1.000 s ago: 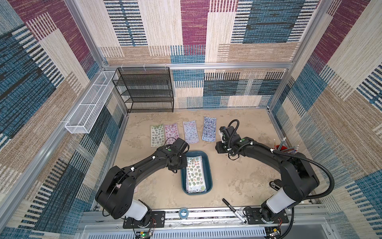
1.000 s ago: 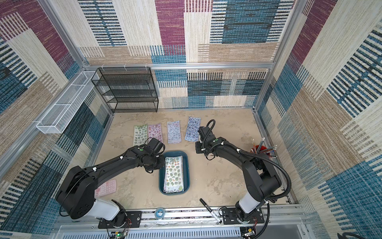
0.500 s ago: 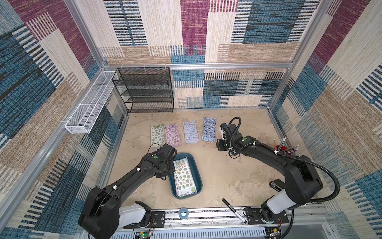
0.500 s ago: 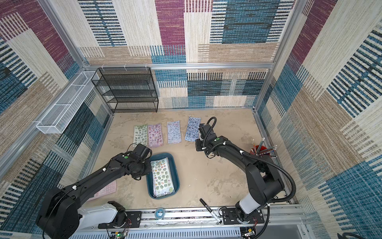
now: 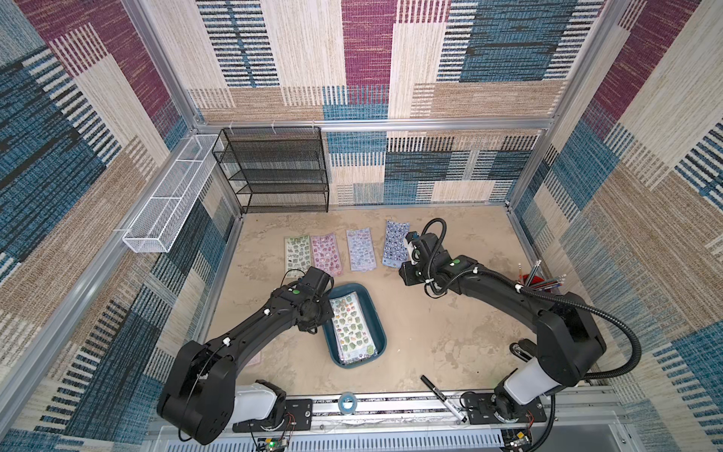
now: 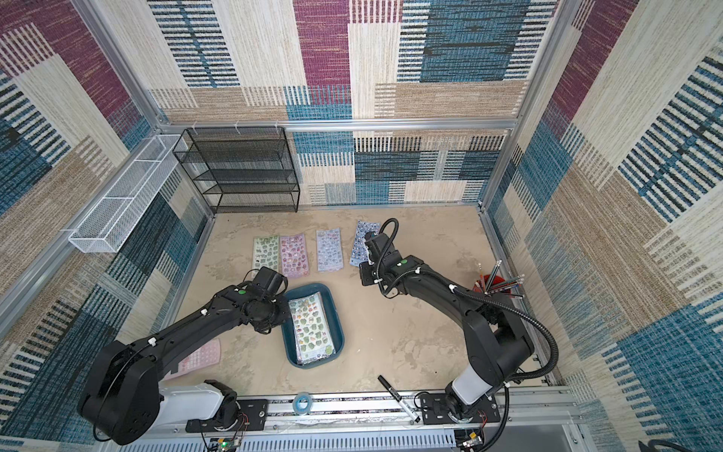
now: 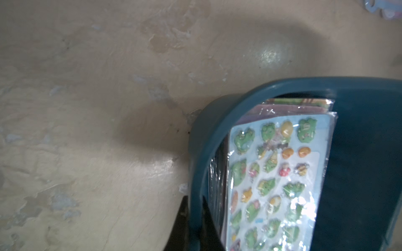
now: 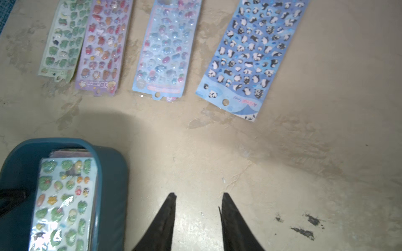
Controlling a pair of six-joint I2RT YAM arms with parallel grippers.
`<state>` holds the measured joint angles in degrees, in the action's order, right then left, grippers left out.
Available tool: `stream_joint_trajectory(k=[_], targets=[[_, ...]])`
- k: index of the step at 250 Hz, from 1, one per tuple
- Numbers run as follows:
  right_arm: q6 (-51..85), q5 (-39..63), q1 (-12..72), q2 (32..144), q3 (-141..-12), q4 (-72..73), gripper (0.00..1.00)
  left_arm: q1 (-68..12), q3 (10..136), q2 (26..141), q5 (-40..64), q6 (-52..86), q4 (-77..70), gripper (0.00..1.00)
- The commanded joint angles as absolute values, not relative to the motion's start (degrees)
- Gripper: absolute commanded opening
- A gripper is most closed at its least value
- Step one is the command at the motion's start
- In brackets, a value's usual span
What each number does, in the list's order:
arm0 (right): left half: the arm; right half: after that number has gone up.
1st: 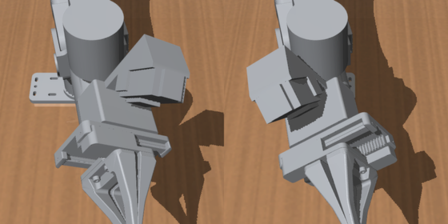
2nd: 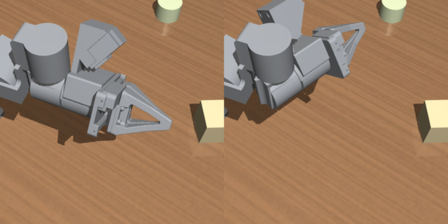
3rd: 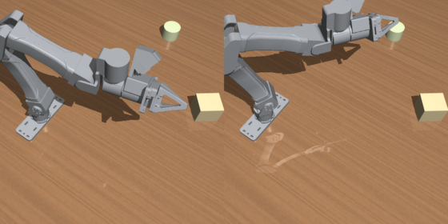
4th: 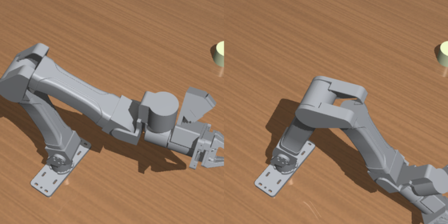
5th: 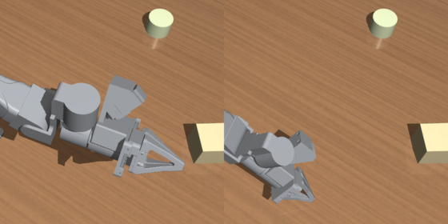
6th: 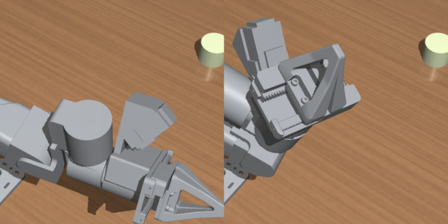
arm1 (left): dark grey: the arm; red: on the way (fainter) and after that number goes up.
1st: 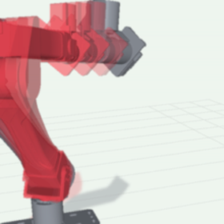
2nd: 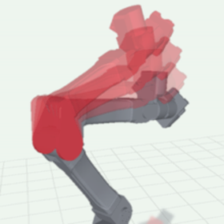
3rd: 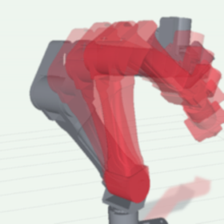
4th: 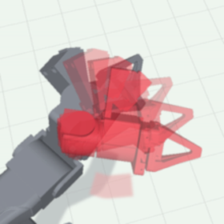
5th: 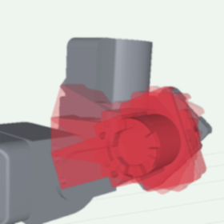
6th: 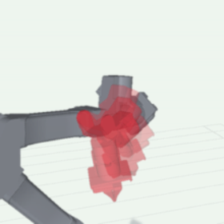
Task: Take the stickers out of the storage box
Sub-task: Adjust the storage box at the center of the board, then pick up the sticker from the storage box.
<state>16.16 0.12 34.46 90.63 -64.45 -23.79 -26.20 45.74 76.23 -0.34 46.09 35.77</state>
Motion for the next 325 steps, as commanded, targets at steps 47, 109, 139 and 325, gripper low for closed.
stream_joint_trajectory(k=[47,109,139,325], targets=[[18.6,-1.8,43.7,87.9,-63.7,-21.7,0.35,-30.2,51.5,83.0,1.4,46.4,29.3,0.00],[19.8,-3.9,51.6,88.0,-62.1,-24.0,0.34,-31.8,51.6,86.2,1.5,47.7,26.1,0.00],[20.9,-3.8,53.6,88.2,-59.8,-24.4,0.29,-32.1,51.5,86.1,1.2,47.9,26.1,0.00],[25.5,10.3,55.6,104.4,-58.7,-9.4,0.00,-32.5,49.8,87.1,0.8,48.3,24.5,0.00]])
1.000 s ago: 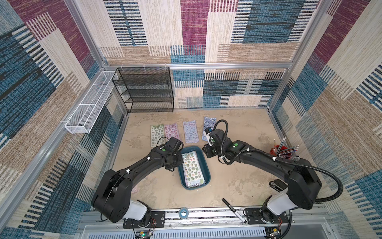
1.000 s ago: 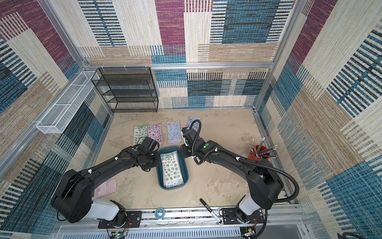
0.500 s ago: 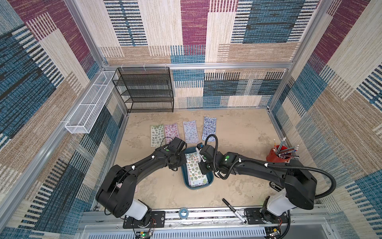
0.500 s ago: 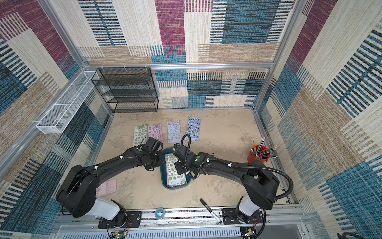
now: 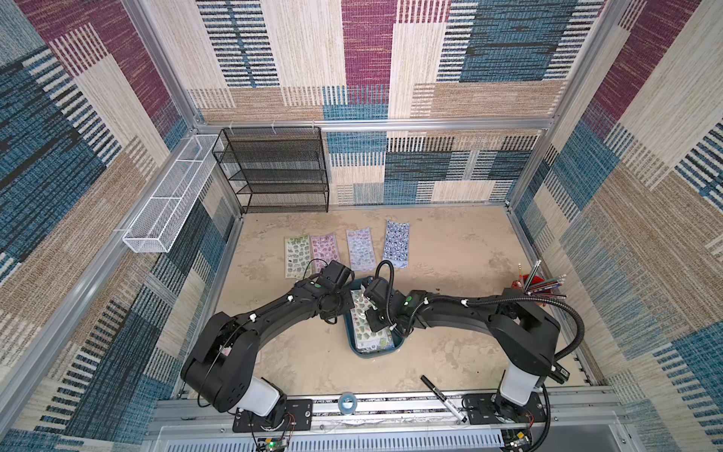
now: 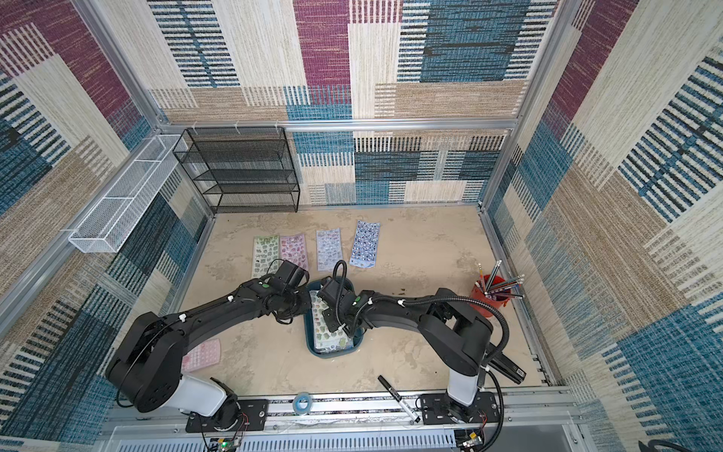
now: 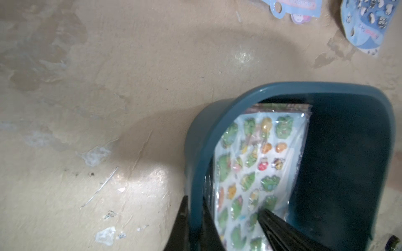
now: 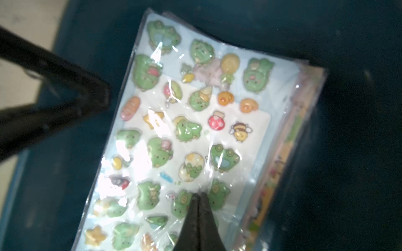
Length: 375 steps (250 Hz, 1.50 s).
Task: Take the stickers out of the storage box
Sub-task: Pick up the sticker from the storage box.
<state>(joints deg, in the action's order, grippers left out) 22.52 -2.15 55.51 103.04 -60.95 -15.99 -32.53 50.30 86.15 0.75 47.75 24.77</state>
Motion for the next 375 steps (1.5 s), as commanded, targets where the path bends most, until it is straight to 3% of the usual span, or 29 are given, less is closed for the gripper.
stream_joint_trajectory(k=[1,62,85,106,188,228,270,324,375], targets=[[25.7,10.7,55.6,104.4,-58.5,-9.1,0.00,-32.5,49.8,87.1,0.8,48.3,24.5,0.00],[32.1,21.8,54.0,104.6,-50.5,3.1,0.00,-32.5,52.1,87.3,1.6,47.5,25.1,0.00],[33.0,22.3,53.1,104.1,-48.5,4.7,0.00,-32.5,53.9,86.0,0.7,46.8,27.2,0.20],[33.3,22.9,52.1,103.6,-47.1,5.6,0.00,-32.5,55.0,83.9,-1.0,46.6,29.0,0.32],[33.8,24.6,50.7,104.5,-45.8,8.0,0.00,-32.5,54.0,75.0,-5.0,46.9,30.4,0.40],[33.8,24.5,50.5,104.6,-45.9,8.0,0.00,-32.5,52.8,78.0,-1.4,47.5,30.4,0.38],[33.9,24.1,50.4,104.4,-45.9,7.8,0.00,-32.8,53.3,81.5,0.8,47.9,29.8,0.15],[34.0,23.8,50.4,104.3,-45.8,7.6,0.00,-33.6,53.7,83.2,1.9,48.0,28.9,0.02],[34.0,22.8,50.3,103.2,-46.1,6.7,0.00,-33.8,53.8,84.5,2.2,47.9,28.9,0.00]])
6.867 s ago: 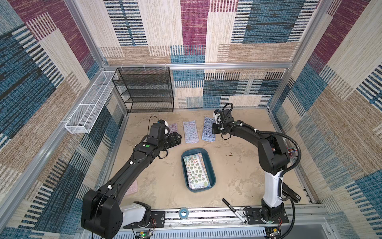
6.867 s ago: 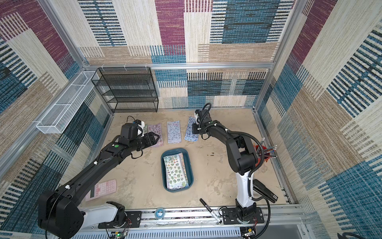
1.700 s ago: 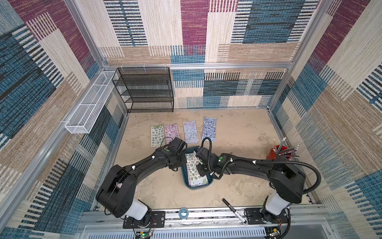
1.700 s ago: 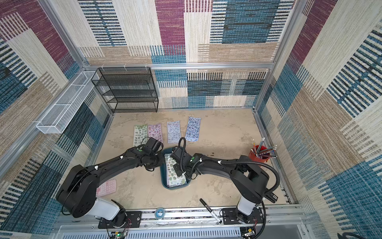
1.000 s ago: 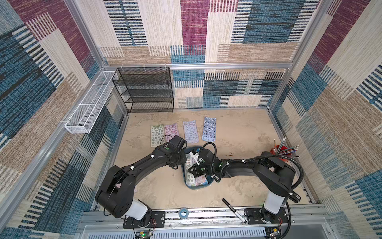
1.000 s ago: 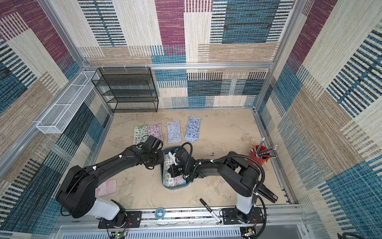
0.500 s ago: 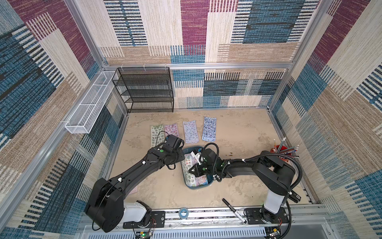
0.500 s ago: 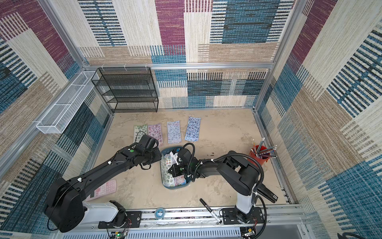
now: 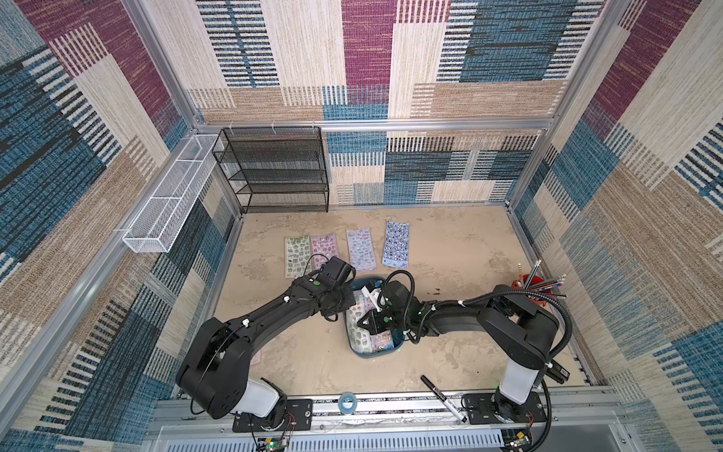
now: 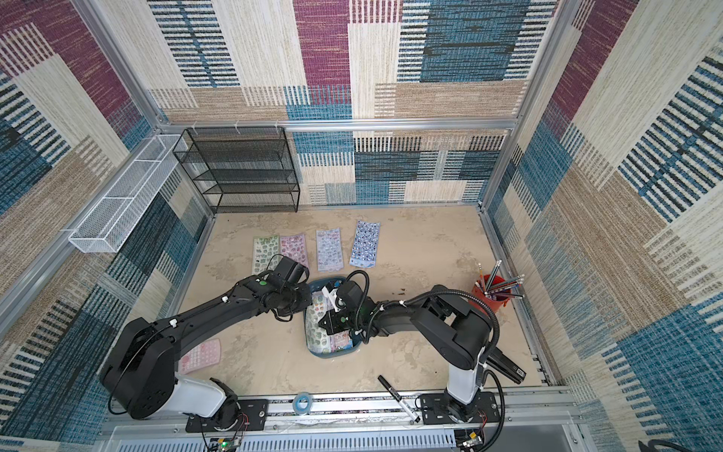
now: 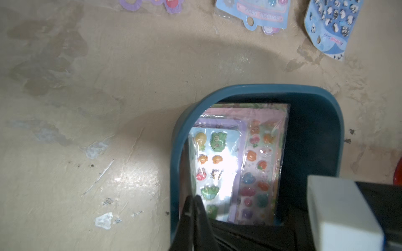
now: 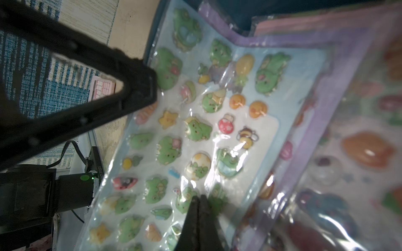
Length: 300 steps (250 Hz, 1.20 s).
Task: Take the stickers out of the storage box
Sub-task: Pick up the sticker from the storage box.
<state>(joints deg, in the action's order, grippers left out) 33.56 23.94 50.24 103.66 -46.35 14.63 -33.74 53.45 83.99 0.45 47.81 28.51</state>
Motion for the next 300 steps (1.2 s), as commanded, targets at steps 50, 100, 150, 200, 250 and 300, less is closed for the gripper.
stream_joint_trajectory(k=[50,100,150,200,250,300], targets=[[31.8,19.0,49.5,97.8,-48.9,2.0,0.03,-33.8,57.4,83.7,1.9,45.3,29.9,0.00],[26.9,12.1,47.6,90.2,-54.9,-6.3,0.18,-33.8,61.7,81.0,2.0,40.8,30.3,0.00],[24.0,8.9,43.8,84.2,-58.6,-10.4,0.26,-33.4,62.5,74.8,2.4,36.8,27.2,0.00],[19.2,11.4,40.4,79.3,-60.6,-12.6,0.23,-31.5,60.9,66.7,4.6,32.8,23.5,0.00],[19.4,24.1,38.4,76.8,-58.9,-7.7,0.31,-27.4,58.1,60.2,9.3,34.7,17.9,0.00],[17.7,29.2,38.1,76.0,-59.2,-5.7,0.40,-22.2,57.7,60.4,21.0,37.3,13.7,0.00]])
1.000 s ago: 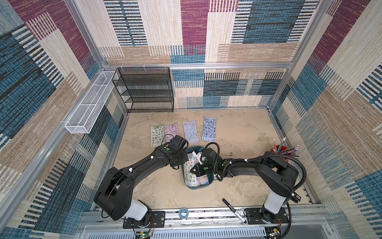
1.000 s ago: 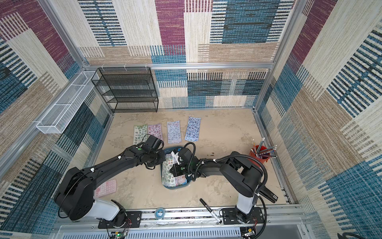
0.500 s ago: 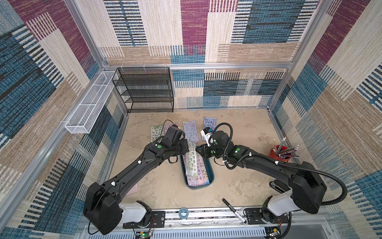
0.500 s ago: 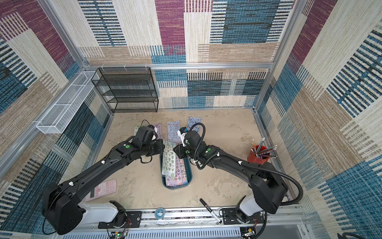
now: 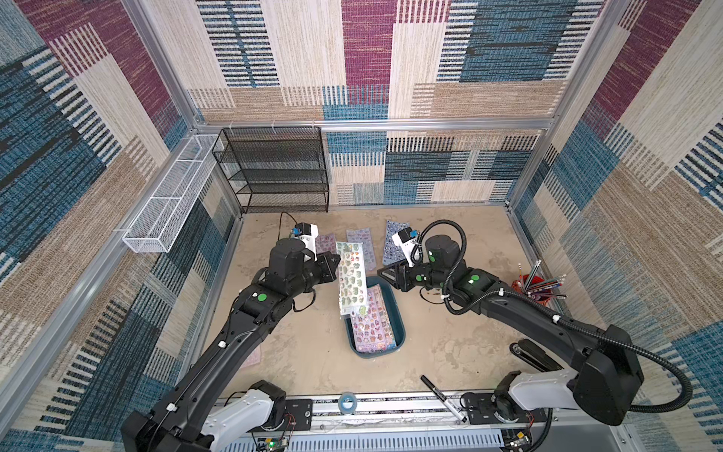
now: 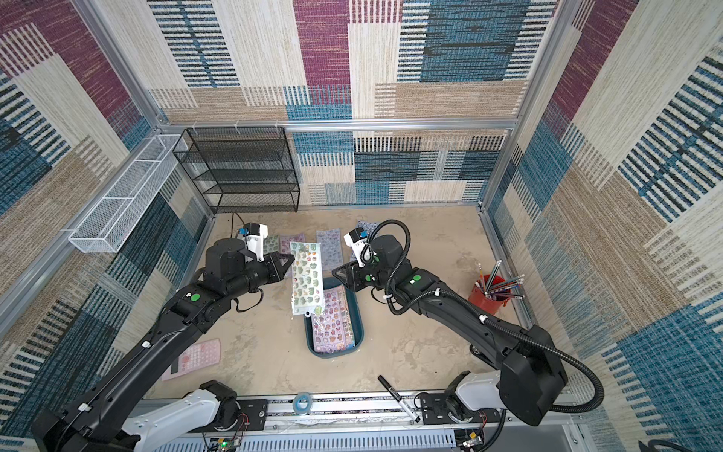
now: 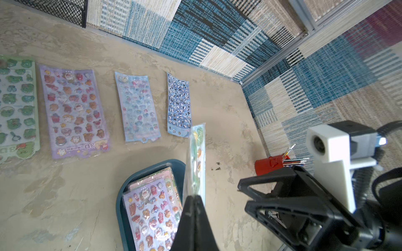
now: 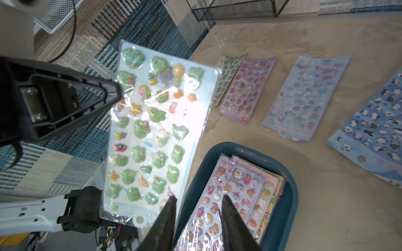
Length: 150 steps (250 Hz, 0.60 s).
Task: Take the stickers out of the storage box
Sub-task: Pick up the sticker from the storage box.
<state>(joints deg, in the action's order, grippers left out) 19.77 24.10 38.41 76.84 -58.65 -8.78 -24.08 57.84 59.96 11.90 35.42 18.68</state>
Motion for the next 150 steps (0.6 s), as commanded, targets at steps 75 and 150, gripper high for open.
stream_joint_trajectory(k=[75,150], targets=[[12.7,30.7,35.7,77.9,-65.1,-10.7,0.53,-19.3,57.8,63.2,32.2,37.9,11.3,0.00],[0.5,27.2,33.3,83.6,-80.1,-21.7,0.57,-18.4,64.8,69.9,47.2,29.8,20.3,0.00]])
